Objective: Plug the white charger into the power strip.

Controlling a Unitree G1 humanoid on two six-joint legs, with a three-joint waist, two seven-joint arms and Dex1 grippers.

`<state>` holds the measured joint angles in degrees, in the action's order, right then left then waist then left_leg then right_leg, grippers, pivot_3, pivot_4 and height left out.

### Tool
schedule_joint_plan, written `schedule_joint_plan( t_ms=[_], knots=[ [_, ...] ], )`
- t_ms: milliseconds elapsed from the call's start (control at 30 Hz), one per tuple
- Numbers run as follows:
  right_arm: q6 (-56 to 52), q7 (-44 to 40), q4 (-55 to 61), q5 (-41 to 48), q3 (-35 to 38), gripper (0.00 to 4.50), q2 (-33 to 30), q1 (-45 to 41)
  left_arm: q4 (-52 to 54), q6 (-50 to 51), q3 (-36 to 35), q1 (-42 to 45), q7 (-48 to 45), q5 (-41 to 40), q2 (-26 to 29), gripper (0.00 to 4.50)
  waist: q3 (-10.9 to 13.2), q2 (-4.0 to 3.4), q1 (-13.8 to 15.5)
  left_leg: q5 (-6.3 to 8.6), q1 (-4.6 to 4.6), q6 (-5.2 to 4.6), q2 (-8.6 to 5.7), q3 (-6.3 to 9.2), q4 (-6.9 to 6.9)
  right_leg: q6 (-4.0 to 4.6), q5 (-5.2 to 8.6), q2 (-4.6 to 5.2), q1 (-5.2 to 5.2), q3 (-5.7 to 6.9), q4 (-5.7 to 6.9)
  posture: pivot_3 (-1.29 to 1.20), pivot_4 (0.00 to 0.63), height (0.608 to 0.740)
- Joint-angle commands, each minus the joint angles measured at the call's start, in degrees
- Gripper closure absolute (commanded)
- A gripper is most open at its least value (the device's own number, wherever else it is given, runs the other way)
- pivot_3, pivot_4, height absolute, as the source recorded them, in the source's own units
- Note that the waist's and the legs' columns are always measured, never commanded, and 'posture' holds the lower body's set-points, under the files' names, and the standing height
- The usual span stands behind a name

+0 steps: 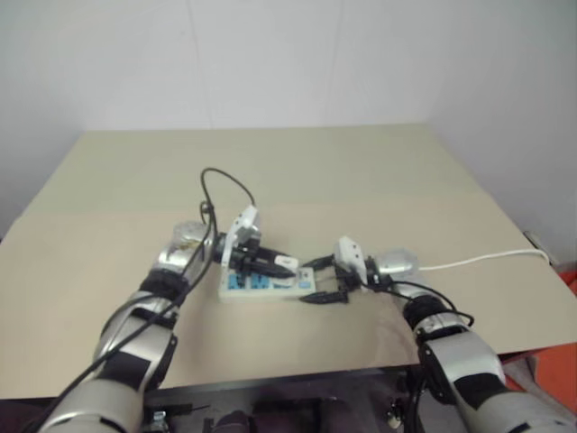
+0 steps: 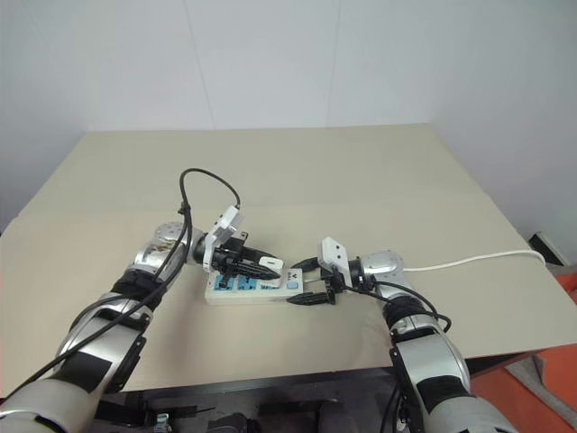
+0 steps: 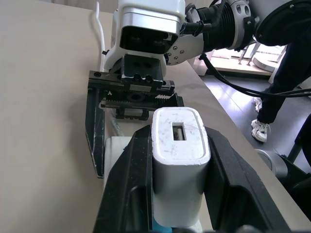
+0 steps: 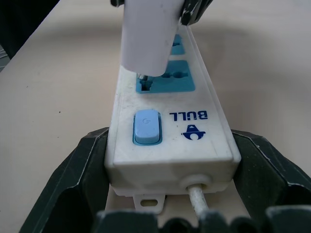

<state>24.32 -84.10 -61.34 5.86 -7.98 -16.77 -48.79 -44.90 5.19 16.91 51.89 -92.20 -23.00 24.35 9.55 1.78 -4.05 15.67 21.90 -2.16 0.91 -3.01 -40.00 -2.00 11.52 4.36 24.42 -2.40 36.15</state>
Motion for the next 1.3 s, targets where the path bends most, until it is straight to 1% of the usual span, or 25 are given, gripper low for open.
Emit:
schedule_joint_plan(
  t_ms=[33, 233, 400, 533, 767, 900, 1300],
  knots=[
    [-0.23, -0.39, -1.0, -1.98, -1.17, 1.08, 0.61, 1.93, 1.11, -1.79, -1.09, -1.21, -0.3, 0.52, 0.11, 3.48, 0.0, 0.0, 0.05, 0.0, -0.04, 0.0, 0.01, 0.01, 0.02, 0.0, 0.0, 0.0, -0.05, 0.01, -0.01, 0.0, 0.15, 0.74],
    [-0.17, -0.58, -1.02, -2.05, -1.14, 1.08, 0.34, 1.92, -1.56, -4.78, -2.97, -1.46, -0.3, 2.63, 0.6, 3.48, -0.01, 0.0, 0.06, 0.0, -0.16, 0.0, 0.0, 0.01, 0.05, 0.0, 0.0, 0.0, -0.13, 0.01, -0.08, 0.0, 0.15, 0.74],
    [-0.01, -0.48, -1.12, -2.28, -1.29, 1.08, 0.28, 1.92, -5.15, -6.07, -5.72, -0.47, 0.42, 4.35, -0.63, 3.48, -0.02, 0.0, 0.11, 0.01, -0.19, 0.0, -0.01, 0.0, 0.08, 0.0, 0.0, 0.01, -0.16, 0.01, -0.1, 0.0, 0.15, 0.74],
    [0.03, -0.37, -0.95, -2.33, -1.37, 1.08, 0.43, 2.01, -6.17, -4.2, -7.68, -0.45, -0.28, 2.61, -1.8, 3.48, -0.02, 0.0, 0.12, 0.01, -0.22, 0.0, -0.01, 0.0, 0.08, 0.0, 0.0, 0.02, -0.19, 0.01, -0.1, 0.0, 0.15, 0.74],
    [-0.07, -0.27, -0.84, -2.39, -1.39, 1.08, 0.35, 2.07, -2.66, 0.22, -6.19, -1.89, -0.3, -2.27, -0.94, 3.48, -0.02, 0.0, 0.04, 0.01, -0.21, 0.0, 0.0, 0.01, 0.11, 0.0, 0.0, 0.01, -0.18, 0.01, -0.08, 0.0, 0.15, 0.74],
    [-0.05, -0.12, -0.86, -2.55, -1.5, 1.08, 0.31, 2.08, -2.33, -0.88, -4.81, -2.28, -0.3, -2.1, -0.08, 3.48, -0.02, 0.0, 0.05, 0.01, -0.21, 0.0, 0.0, 0.01, 0.12, 0.0, 0.0, 0.01, -0.17, 0.01, -0.08, 0.0, 0.15, 0.74],
    [0.14, 0.52, -0.7, -2.7, -1.61, 1.08, 0.58, 2.48, -4.41, -2.29, -6.21, -2.64, -0.3, -1.08, -1.89, 3.48, -0.02, 0.0, 0.04, 0.01, -0.22, 0.0, 0.0, 0.01, 0.13, 0.0, 0.0, 0.02, -0.17, 0.01, -0.12, 0.0, 0.15, 0.74]
  ],
)
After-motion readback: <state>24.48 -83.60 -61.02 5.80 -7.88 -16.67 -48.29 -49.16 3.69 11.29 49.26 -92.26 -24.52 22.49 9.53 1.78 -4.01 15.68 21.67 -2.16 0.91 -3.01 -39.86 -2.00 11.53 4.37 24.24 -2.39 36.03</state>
